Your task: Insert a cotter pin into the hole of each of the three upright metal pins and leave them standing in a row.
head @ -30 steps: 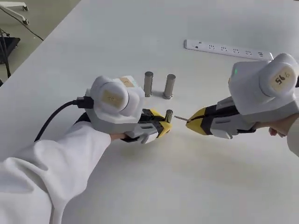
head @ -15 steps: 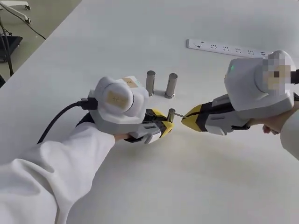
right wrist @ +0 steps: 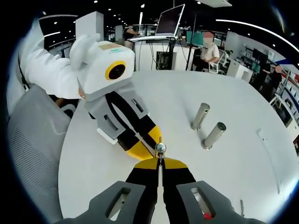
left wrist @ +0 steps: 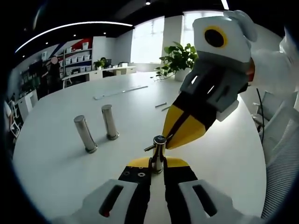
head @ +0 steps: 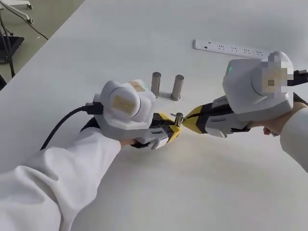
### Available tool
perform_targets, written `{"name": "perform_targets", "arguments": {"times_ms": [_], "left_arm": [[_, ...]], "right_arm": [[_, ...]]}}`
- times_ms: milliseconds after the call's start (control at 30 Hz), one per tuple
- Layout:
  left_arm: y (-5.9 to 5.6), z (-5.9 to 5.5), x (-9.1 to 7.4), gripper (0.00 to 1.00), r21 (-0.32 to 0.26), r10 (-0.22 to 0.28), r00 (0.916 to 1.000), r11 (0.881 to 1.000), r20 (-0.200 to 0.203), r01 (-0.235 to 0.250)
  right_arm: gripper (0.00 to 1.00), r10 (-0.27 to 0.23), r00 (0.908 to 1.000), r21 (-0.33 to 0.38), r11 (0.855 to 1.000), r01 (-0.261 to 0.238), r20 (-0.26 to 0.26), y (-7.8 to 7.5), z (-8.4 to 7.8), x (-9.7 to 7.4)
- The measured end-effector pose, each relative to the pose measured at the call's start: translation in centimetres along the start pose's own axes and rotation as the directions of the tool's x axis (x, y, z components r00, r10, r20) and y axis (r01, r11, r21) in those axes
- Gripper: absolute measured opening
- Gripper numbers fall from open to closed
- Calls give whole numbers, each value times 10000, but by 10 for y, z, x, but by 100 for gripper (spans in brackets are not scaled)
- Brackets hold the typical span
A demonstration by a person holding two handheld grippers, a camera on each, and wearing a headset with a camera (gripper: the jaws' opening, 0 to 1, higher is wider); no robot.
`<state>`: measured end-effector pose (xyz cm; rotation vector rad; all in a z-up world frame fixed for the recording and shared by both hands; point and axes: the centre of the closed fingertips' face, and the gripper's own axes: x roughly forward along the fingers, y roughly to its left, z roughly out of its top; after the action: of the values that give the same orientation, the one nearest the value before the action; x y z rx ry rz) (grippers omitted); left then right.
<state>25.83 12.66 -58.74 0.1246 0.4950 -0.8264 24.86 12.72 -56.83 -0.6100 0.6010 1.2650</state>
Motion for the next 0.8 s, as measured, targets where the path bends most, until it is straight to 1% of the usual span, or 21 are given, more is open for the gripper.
{"name": "perform_targets", "arguments": {"times_ms": [100, 200, 400, 433, 500, 667, 800], "left_arm": [[1, 0, 0, 8, 123, 74, 10000, 9999, -11, -74], [0, 0, 0, 8, 103, 47, 10000, 9999, -14, -47], [-1, 0, -1, 8, 280, 28, 10000, 9996, -69, -26], [0, -1, -1, 8, 329, 31, 10000, 9995, -94, -28], [-1, -1, -1, 8, 369, 31, 9999, 9993, -119, -27], [0, -2, -1, 8, 372, 34, 9999, 9993, -146, -29], [0, -2, -1, 8, 392, 30, 9998, 9992, -187, -22]], "right_arm": [[0, 9, 9999, -225, 9997, -12, -143, -1, 0, 1], [0, 69, 9994, -573, 9983, -88, -331, -1, -1, 1], [0, 153, 9982, -1029, 9945, -212, -585, -1, -2, 3], [0, 196, 9975, -1216, 9922, -278, -676, 0, -2, 3], [0, 169, 9967, -1353, 9904, -275, -788, -1, -2, 3], [0, 319, 9949, -1720, 9839, -480, -952, 0, -2, 4], [0, 302, 9934, -2079, 9767, -529, -1107, -1, -2, 4]]}}
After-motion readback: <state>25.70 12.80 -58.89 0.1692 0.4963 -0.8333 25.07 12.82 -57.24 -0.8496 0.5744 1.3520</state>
